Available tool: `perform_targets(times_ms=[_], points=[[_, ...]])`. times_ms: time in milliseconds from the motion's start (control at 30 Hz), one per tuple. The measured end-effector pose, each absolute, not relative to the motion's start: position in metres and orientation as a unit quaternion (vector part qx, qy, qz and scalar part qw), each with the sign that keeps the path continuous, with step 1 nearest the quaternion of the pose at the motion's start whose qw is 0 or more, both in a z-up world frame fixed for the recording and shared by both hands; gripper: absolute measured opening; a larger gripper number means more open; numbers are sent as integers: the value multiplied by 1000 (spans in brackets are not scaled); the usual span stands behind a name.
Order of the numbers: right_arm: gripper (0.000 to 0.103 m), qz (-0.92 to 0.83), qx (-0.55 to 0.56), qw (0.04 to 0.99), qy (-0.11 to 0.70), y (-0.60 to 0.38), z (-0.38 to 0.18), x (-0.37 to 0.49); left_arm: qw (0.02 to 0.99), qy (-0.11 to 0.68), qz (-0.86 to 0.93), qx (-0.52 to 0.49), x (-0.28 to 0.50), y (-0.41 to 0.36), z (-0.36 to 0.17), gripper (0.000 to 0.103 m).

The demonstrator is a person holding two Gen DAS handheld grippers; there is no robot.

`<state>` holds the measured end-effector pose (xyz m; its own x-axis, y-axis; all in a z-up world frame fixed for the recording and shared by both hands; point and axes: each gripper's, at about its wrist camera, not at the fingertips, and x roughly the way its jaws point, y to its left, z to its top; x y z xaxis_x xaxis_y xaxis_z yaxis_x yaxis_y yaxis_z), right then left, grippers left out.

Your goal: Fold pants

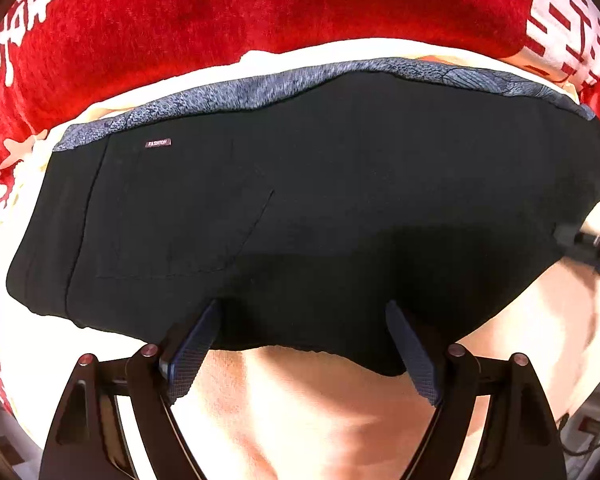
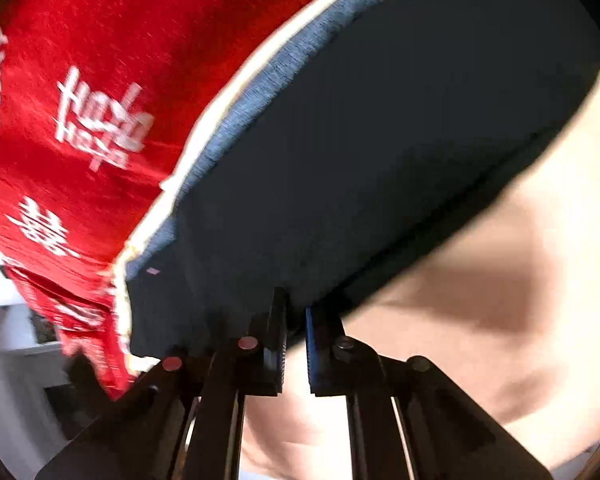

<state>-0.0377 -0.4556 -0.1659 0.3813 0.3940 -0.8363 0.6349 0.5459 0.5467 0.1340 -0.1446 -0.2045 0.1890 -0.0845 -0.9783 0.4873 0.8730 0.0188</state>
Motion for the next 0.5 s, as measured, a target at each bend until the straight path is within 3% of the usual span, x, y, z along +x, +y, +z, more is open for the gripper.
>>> perform_targets(times_ms=[133,300,500], points=[[7,-94,477,674,556,-456,-175,-48,749,611,-191,169,136,-145,-201,86],[13,-60,424,692,581,-462,-143,-43,738,632,-197,129,151,-149,-182,86],[16,-49,336,744,576,-508,-112,-6,765,601,-196,121,187,-193,-156,86]])
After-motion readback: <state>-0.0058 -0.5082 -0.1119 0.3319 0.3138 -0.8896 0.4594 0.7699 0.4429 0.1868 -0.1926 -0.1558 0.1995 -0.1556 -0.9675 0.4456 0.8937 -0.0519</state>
